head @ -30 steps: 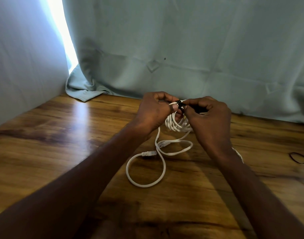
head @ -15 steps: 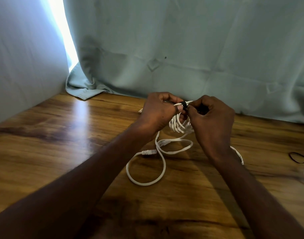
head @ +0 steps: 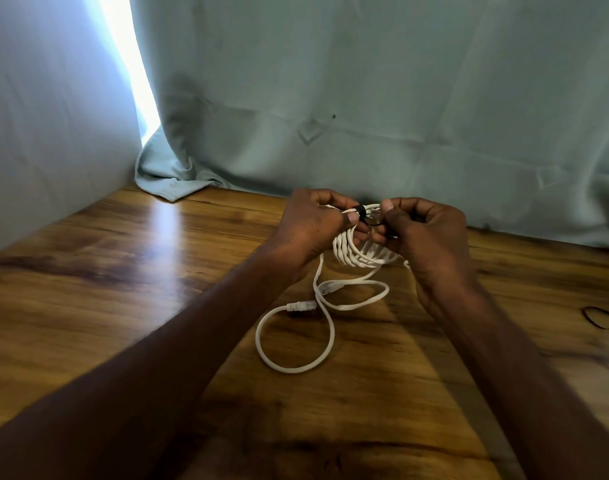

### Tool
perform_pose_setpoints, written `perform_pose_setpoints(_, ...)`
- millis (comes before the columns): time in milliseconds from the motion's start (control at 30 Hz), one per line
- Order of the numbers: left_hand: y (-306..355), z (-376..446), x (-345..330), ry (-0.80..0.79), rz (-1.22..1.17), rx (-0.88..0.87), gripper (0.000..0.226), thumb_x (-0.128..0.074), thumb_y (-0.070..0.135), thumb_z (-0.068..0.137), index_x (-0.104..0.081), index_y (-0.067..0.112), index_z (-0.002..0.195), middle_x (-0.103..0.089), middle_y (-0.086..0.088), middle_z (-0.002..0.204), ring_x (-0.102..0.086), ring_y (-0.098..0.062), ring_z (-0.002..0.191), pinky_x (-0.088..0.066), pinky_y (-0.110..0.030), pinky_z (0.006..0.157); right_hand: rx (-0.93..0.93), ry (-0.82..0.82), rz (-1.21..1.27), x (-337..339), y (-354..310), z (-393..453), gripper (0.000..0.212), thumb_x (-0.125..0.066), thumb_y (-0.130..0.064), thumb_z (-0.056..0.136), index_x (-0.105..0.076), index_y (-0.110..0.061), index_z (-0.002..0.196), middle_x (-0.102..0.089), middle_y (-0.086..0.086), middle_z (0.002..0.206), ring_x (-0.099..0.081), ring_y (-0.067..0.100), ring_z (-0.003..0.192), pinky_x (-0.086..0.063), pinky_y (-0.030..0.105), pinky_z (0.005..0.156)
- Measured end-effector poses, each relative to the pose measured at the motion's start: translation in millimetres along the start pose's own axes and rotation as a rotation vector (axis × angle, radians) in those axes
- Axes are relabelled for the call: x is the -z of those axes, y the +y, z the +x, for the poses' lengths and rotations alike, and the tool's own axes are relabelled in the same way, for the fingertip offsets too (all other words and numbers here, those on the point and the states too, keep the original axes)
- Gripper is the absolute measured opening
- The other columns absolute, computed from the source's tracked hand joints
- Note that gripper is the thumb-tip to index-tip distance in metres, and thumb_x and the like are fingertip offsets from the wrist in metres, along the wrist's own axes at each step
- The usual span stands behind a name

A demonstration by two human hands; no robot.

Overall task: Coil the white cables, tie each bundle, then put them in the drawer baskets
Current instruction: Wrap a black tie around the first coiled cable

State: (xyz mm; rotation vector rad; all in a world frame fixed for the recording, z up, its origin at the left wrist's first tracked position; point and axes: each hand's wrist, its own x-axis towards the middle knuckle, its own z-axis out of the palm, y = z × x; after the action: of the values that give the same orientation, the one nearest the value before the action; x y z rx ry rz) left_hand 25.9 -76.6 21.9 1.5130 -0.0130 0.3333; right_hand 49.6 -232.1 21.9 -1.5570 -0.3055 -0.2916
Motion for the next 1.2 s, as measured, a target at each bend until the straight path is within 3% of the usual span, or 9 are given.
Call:
perform_pose_setpoints(67,-1,0,-1,0.003,0.011,-0.012,0.013,-0.069,-0.002,0.092,-0.072,-0.001,0.105,-0.077,-0.017,0.085,-0.078,-0.024,0.075,-0.063,-0.031,0.066,0.023,0.032,-0.046,-1,1,0,0.008,-0.072,-0.01,0.097,-0.078,-0.007,0.1,-0.076,0.005,0.078,-0.072,0.012,0.067,-0.062,0.028,0.067)
perform_pose_setpoints(267,-4,2,-4,0.023,0.026,-0.039,0.014,-0.071,-0.003,0.089,-0.073,0.001,0.103,-0.078,-0.018,0.087,-0.078,-0.029,0.079,-0.064,-0.044,0.08,0.132,0.1,-0.291,-3,10,2,0.008,-0.075,-0.019,0.095,-0.08,-0.016,0.1,-0.079,0.0,0.085,-0.077,0.018,0.078,-0.065,0.047,0.076)
perform_pose_setpoints(433,-4,2,-5,0.025,0.019,-0.049,0.015,-0.069,-0.005,0.09,-0.073,-0.001,0.104,-0.078,-0.018,0.087,-0.078,-0.028,0.078,-0.064,-0.044,0.079,0.221,0.145,-0.406,-5,11,-1,0.009,-0.076,-0.022,0.094,-0.081,-0.017,0.099,-0.077,-0.006,0.083,-0.074,0.012,0.075,-0.064,0.045,0.076)
perform_pose_setpoints(767,-5,2,-5,0.021,0.028,-0.084,0.013,-0.07,-0.003,0.09,-0.072,-0.002,0.103,-0.077,-0.019,0.085,-0.078,-0.029,0.077,-0.065,-0.044,0.079,0.235,0.179,-0.378,-7,12,-2,0.008,-0.076,-0.022,0.094,-0.081,-0.017,0.098,-0.077,-0.005,0.081,-0.075,0.013,0.074,-0.064,0.046,0.075)
perform_pose_setpoints(1000,-5,2,-5,-0.008,0.04,-0.114,0.016,-0.071,-0.003,0.09,-0.072,-0.002,0.106,-0.078,-0.017,0.086,-0.078,-0.028,0.078,-0.065,-0.043,0.079,0.404,0.155,-0.542,-5,6,-6,0.01,-0.073,-0.019,0.096,-0.081,-0.015,0.101,-0.075,-0.004,0.086,-0.069,0.008,0.078,-0.059,0.032,0.075)
perform_pose_setpoints(1200,-8,4,-4,-0.003,0.114,-0.152,0.016,-0.073,0.0,0.088,-0.074,0.001,0.104,-0.078,-0.013,0.089,-0.078,-0.024,0.082,-0.064,-0.044,0.083,0.49,0.136,-0.646,-4,5,-6,0.01,-0.074,-0.015,0.094,-0.08,-0.011,0.1,-0.072,0.001,0.091,-0.067,0.015,0.081,-0.059,0.041,0.077)
